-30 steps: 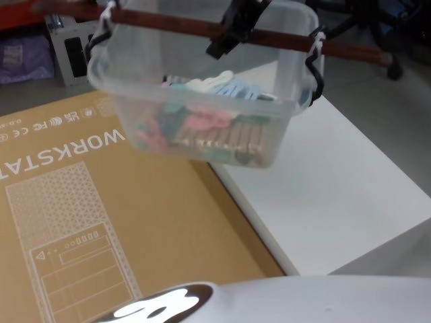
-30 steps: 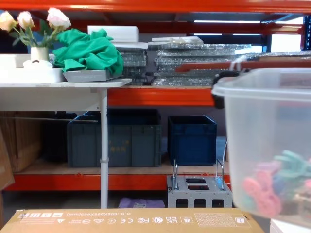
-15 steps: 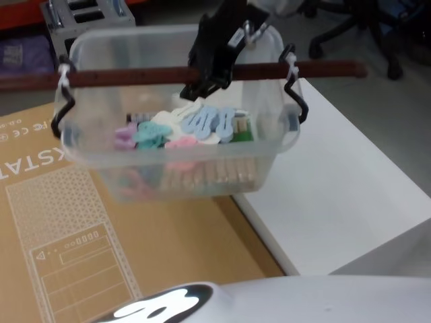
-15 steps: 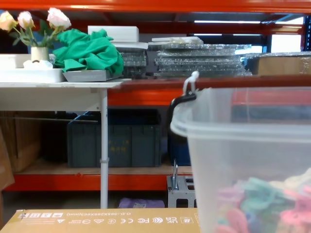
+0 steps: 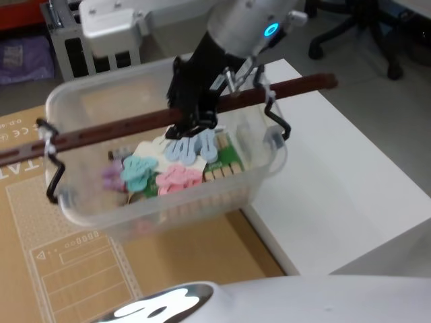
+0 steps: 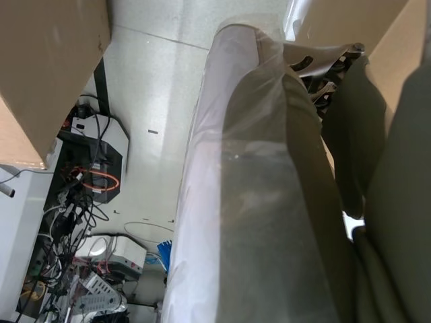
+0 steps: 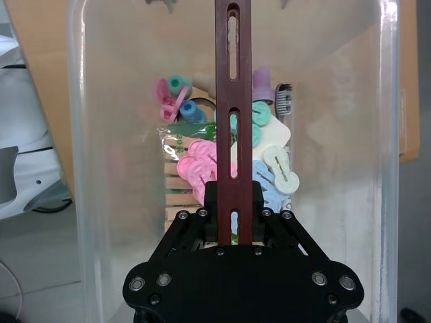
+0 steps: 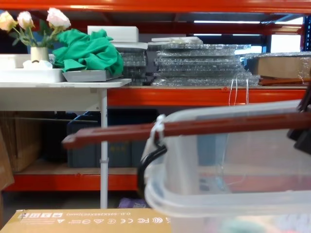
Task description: Use one hand to grasp the basket and place it at the designated location.
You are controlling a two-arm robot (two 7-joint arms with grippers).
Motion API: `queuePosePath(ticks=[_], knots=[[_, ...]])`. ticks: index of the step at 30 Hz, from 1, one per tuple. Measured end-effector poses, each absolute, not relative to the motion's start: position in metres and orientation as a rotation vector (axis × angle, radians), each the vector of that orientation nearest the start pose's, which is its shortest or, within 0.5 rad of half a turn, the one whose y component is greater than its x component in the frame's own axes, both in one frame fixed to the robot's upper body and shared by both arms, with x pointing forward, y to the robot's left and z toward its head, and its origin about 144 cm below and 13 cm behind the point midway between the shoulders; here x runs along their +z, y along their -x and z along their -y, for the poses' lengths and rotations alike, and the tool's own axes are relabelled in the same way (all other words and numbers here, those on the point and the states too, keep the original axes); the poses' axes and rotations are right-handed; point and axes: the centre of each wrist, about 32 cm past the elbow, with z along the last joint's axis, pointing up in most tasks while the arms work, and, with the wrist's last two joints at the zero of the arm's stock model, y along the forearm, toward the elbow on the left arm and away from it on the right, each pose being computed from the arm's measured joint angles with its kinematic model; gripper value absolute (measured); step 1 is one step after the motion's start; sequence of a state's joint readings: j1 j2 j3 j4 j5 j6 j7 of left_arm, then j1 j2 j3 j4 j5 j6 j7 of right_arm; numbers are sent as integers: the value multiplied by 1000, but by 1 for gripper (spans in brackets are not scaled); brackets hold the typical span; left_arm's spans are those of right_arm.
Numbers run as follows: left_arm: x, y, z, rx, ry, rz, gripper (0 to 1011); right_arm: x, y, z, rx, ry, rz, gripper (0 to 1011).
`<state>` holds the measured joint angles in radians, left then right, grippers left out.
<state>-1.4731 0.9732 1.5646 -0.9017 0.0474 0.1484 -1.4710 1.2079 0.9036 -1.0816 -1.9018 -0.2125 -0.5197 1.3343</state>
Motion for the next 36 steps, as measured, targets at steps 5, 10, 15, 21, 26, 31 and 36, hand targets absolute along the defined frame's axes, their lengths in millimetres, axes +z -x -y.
queuePosePath(ticks=[5, 10, 15, 21, 26, 31, 36], knots=[[1396, -617, -495, 177, -1629, -163, 0, 1452, -496, 202, 754, 1049, 1473, 235], [1396, -617, -495, 177, -1629, -163, 0, 1435, -498, 191, 840, 981, 1528, 234], [1396, -617, -495, 177, -1629, -163, 0, 1422, -502, 182, 889, 953, 1545, 234], [1396, -617, -495, 177, -1629, -163, 0, 1412, -509, 174, 909, 939, 1536, 234], [1396, -617, -495, 177, -1629, -163, 0, 1401, -516, 167, 912, 929, 1517, 234], [1396, -617, -495, 177, -1629, -163, 0, 1391, -523, 162, 903, 926, 1489, 234], [1396, -617, -495, 177, -1629, -163, 0, 1384, -529, 158, 895, 925, 1466, 234]])
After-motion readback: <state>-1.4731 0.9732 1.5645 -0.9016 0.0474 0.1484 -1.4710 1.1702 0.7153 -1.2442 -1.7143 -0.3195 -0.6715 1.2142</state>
